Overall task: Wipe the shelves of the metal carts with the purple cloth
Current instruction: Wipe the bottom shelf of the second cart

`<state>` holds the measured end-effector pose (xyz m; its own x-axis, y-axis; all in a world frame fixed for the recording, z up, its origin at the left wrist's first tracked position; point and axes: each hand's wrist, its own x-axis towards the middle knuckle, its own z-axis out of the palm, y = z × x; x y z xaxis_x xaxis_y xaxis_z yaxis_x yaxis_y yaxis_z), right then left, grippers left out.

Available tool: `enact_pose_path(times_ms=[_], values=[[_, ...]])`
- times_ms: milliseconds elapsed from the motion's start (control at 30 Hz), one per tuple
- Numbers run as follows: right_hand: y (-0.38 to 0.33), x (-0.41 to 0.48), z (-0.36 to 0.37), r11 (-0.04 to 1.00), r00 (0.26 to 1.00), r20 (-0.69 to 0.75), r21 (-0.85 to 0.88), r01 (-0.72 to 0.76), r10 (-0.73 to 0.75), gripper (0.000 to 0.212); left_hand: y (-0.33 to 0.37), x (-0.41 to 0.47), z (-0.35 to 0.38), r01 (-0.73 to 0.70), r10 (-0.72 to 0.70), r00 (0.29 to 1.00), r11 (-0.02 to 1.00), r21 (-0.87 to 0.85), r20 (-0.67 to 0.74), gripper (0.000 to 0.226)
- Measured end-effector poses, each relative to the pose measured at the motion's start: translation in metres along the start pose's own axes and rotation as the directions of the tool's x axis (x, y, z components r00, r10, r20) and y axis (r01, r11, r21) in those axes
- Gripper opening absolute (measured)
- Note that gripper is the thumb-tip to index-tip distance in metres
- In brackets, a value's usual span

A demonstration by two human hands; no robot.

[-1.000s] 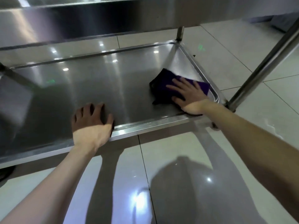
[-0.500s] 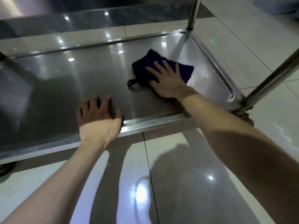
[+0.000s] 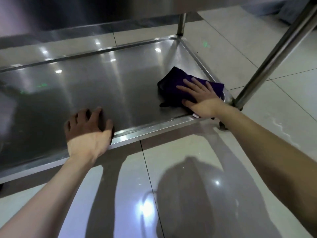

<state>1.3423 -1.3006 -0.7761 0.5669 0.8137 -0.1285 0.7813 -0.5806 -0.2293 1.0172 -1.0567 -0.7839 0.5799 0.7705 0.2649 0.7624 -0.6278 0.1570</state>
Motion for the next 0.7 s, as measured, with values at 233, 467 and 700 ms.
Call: enact_pose_path(times_ms=[233,467,700], values=[[0.028,0.115,-0.019,0.987,0.985,-0.063,-0.017,-0.159,0.158,0.074,0.004,0.001,0.004,-0.025,0.025,0.998,1.0,0.007,-0.059,0.055],[-0.037,0.168,-0.014,0.995,0.995,-0.016,-0.03,-0.095,0.094,0.073,0.012,0.003,0.001,-0.005,0.008,0.999,0.999,0.049,-0.054,0.055],[-0.084,0.041,0.009,0.983,0.982,0.033,0.027,0.184,-0.185,0.066,0.011,0.003,-0.001,0.001,-0.001,1.0,0.999,0.042,-0.006,0.054]])
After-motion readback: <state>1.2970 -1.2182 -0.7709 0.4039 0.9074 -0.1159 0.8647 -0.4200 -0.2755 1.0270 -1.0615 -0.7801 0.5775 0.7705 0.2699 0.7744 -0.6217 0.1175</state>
